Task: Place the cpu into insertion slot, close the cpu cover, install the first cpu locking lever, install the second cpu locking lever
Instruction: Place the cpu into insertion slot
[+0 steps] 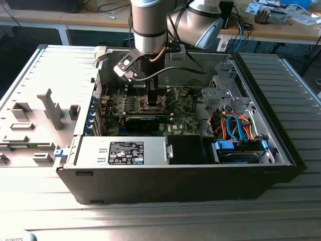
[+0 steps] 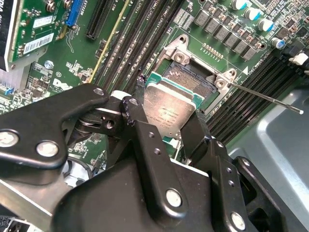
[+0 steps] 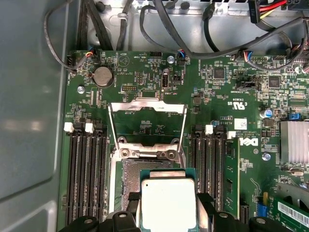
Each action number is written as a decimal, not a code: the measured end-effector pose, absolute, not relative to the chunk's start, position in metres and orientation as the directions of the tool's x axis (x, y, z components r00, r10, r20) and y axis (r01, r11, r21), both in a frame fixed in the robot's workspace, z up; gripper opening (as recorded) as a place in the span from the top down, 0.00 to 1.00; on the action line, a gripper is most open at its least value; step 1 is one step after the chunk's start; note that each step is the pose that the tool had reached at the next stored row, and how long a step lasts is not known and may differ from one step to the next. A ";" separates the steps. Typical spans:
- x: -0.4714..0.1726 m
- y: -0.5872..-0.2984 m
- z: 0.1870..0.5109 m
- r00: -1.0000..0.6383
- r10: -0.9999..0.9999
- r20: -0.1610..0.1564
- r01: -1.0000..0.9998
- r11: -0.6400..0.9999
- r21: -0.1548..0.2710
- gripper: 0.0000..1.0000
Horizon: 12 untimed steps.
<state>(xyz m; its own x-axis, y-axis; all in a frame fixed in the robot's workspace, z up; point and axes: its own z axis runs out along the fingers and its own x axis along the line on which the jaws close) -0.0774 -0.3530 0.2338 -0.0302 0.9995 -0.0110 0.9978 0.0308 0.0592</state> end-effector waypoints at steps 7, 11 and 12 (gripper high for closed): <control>-0.077 -0.353 0.231 -0.030 0.999 -0.011 0.998 0.031 0.059 0.46; -0.077 -0.353 0.229 -0.030 0.999 -0.011 0.998 0.031 0.059 0.46; -0.077 -0.353 0.229 -0.030 0.999 -0.011 0.998 0.031 0.059 0.46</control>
